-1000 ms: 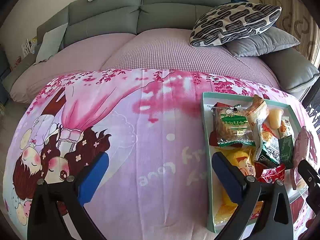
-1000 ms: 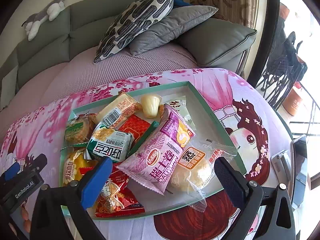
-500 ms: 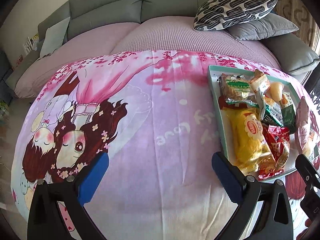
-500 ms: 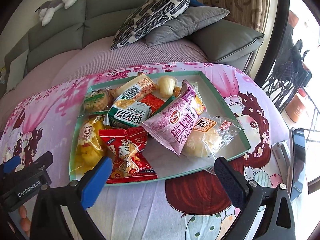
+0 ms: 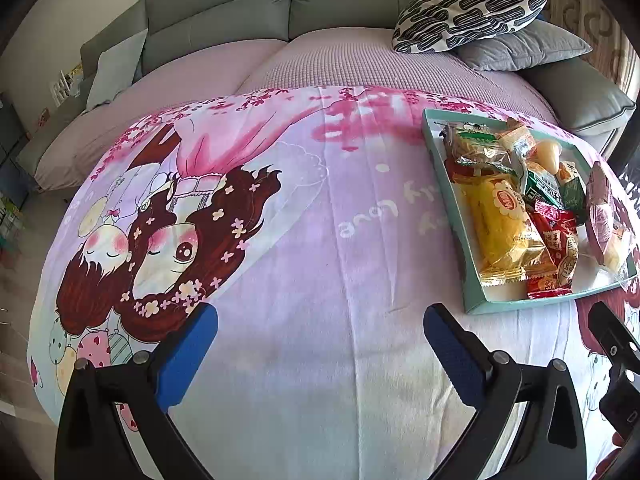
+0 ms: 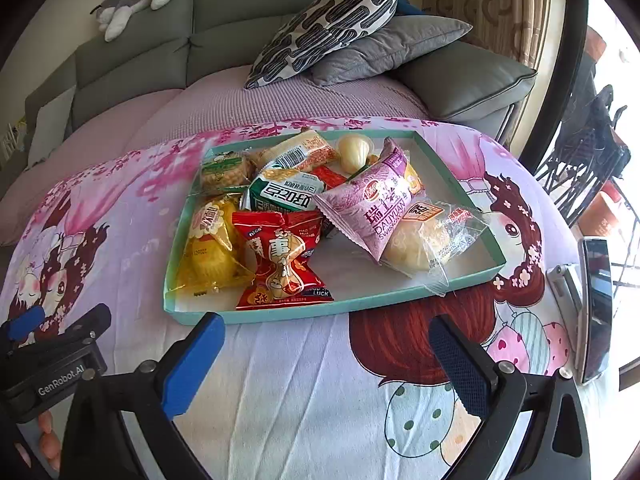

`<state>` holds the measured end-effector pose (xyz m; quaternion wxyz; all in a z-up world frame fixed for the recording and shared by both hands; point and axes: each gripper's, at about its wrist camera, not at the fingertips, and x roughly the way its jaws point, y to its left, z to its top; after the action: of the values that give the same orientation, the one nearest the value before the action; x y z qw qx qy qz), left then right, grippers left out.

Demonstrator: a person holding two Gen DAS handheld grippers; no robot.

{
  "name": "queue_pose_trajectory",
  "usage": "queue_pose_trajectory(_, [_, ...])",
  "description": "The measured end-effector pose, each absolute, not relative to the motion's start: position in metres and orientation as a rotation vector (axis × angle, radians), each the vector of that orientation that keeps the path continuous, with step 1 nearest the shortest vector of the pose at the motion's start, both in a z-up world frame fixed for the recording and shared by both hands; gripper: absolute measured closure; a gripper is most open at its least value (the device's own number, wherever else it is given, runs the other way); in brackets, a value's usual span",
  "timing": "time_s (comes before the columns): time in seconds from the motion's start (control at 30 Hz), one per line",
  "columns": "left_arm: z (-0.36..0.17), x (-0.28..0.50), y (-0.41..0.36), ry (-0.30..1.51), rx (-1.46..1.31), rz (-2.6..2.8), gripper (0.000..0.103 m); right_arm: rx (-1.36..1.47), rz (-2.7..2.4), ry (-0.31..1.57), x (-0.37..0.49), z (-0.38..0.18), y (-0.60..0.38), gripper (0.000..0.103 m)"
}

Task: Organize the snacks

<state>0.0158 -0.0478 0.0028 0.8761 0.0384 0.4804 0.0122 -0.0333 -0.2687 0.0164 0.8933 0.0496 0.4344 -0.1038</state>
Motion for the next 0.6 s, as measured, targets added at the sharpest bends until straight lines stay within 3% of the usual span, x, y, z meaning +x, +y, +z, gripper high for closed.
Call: queue_pose_trajectory(0.6, [-0.008,0.016,-0.043,1.025,0.075,0.024,0.001,0.113,-0.211,0.921,-0.03,0.005,-0.272,0.0])
